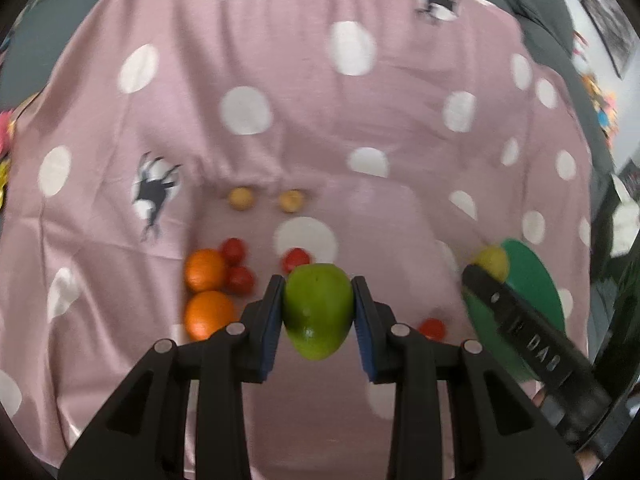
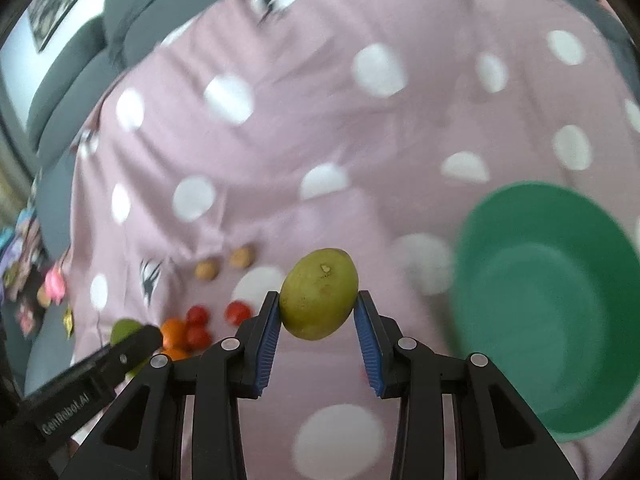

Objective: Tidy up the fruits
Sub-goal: 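Lift the lime with the left gripper while the right gripper carries the lemon over the bowl, then open both grippers to drop the lime and lemon into the green bowl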

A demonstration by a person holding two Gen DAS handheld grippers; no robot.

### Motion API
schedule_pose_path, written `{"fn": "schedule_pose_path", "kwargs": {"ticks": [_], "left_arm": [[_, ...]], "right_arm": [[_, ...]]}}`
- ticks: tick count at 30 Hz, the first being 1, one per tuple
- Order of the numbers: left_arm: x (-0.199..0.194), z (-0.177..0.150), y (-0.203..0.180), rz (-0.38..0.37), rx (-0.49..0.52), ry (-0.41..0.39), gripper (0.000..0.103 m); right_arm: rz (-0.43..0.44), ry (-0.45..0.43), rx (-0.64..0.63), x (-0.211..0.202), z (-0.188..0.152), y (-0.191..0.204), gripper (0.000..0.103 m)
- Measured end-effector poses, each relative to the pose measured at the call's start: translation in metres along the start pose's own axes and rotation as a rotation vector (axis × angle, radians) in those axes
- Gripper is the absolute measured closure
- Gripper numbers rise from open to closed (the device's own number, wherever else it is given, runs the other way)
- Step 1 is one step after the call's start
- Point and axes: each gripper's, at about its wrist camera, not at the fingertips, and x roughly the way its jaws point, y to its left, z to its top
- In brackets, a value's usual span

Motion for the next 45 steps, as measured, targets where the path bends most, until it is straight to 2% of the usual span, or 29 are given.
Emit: {"fn": "schedule_pose_path", "kwargs": {"ticks": [4, 11, 18, 23, 29, 33, 37, 45], "left_arm": [[-0.001, -0.004, -0.035, -0.06, 0.089, -0.009, 0.07], [0.007, -0.019, -0.091, -0.146, 0.229, 0.025, 0.07], [0.021, -0.027, -0.134, -0.189, 0.318, 0.055, 0.07], [0.029, -0.03, -0.155, -0.206, 0.353, 0.059, 0.07], [0.042, -0.034, -0.174, -0.178, 0.404, 0.068, 0.07], [0.052, -0.038, -0.18, -0.222, 0.394, 0.101, 0.07], [0.055, -0.042, -0.189, -0.217, 0.417, 0.09, 0.07], [0.066, -0.044, -0.191, -0.238, 0.386, 0.125, 0.07]], "right_arm": [[-0.076, -0.049, 0.042, -0.02, 0.006, -0.031, 0.064], [-0.182, -0.106, 0.147, -0.049, 0.006, -0.085, 0.064], [-0.235, -0.08, 0.231, -0.054, -0.003, -0.127, 0.064], [-0.251, -0.055, 0.254, -0.053, -0.01, -0.141, 0.064], [-0.275, -0.035, 0.246, -0.052, -0.013, -0.148, 0.064], [-0.268, -0.029, 0.257, -0.053, -0.015, -0.154, 0.064], [-0.269, -0.016, 0.272, -0.05, -0.017, -0.16, 0.064], [-0.287, -0.012, 0.291, -0.052, -0.016, -0.166, 0.064]]}}
